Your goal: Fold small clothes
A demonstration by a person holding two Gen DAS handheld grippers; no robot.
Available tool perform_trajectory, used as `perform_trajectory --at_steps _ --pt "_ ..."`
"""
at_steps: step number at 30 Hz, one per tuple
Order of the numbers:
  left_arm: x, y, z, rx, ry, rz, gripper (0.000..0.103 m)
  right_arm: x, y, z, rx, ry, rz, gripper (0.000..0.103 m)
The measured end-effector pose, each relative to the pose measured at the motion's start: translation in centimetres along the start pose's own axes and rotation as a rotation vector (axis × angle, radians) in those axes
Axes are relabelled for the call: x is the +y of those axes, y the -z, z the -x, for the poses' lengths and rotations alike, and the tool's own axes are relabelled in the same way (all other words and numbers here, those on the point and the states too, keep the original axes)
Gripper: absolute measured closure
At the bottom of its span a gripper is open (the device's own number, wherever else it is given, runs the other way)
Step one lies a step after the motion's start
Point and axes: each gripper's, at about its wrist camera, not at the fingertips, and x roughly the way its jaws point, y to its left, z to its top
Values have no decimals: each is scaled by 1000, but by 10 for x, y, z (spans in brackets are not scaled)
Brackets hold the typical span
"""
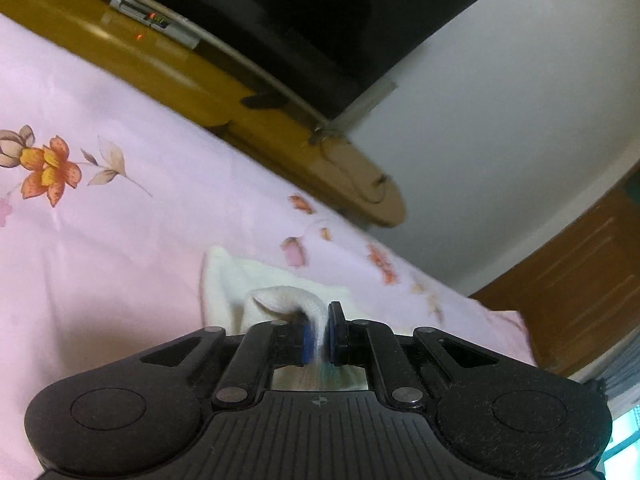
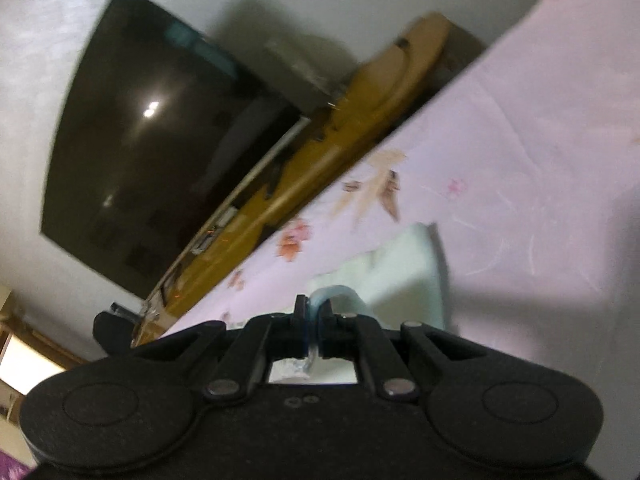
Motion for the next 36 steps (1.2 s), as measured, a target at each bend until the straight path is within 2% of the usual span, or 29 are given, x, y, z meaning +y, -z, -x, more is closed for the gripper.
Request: perform_trajectory --at_steps 1,2,3,4,5,6,8,10,12,15,17,18,19,21,23,24,25,27,29,31,33,34,35,36 --pt "4 -5 -6 -6 -1 13 95 -6 -1 -8 5 3 -12 93" --pt "8 -8 -7 -19 14 40 90 -10 -2 -12 -6 8 -16 86" --pt "12 -9 -5 -45 39 60 70 -13 -4 -12 -35 24 -18 81" --pt "13 -10 1 -89 46 65 32 -15 -6 -7 -81 32 -27 76" --pt "12 -10 7 -132 24 55 18 -18 -10 -3 -116 25 -30 73" --pt "10 -11 12 -164 4 23 13 -19 -11 0 -126 18 -21 73" --pt "10 -16 14 -142 14 -9 14 -15 -12 3 -97 18 44 73" --pt "5 -19 11 -104 -18 -83 34 -9 -11 1 -51 39 125 73" --pt "-2 -23 3 -47 -58 -171 41 -3 -8 -1 -21 55 198 73" --pt "-13 -23 -11 39 -122 -286 42 5 -9 -15 16 85 283 71" --pt "-18 -23 -21 57 -160 -336 42 9 -10 -24 47 111 312 69" --pt "-18 -25 -22 64 -176 -343 46 11 -11 -29 59 117 328 69" --pt "-19 -25 -28 72 -196 -348 62 13 -10 -33 68 126 340 69" --pt "-17 -27 -38 93 -230 -348 78 15 -11 -44 93 149 363 72" --pt "-15 -22 -37 91 -238 -350 82 20 -8 -55 124 184 405 82" --pt "-14 -20 -37 84 -235 -356 88 22 -5 -58 132 197 429 86" --pt "-14 -19 -37 80 -220 -360 92 23 -4 -60 138 203 453 98" --pt "-15 -18 -35 51 -194 -349 92 27 -2 -57 116 222 482 100" --pt "-15 -18 -37 38 -177 -336 92 27 -5 -42 49 225 451 100" --pt "-16 -16 -47 64 -203 -353 92 24 -9 -34 11 235 427 100" --pt "-19 -14 -46 67 -223 -364 90 19 -8 -46 64 283 434 99" --pt "-22 -14 -39 57 -245 -360 75 18 -6 -50 102 286 433 98" --pt "-23 -14 -29 39 -263 -357 62 20 -5 -46 108 287 428 89" --pt "-24 -12 -11 0 -280 -349 33 23 -5 -36 81 280 422 80"
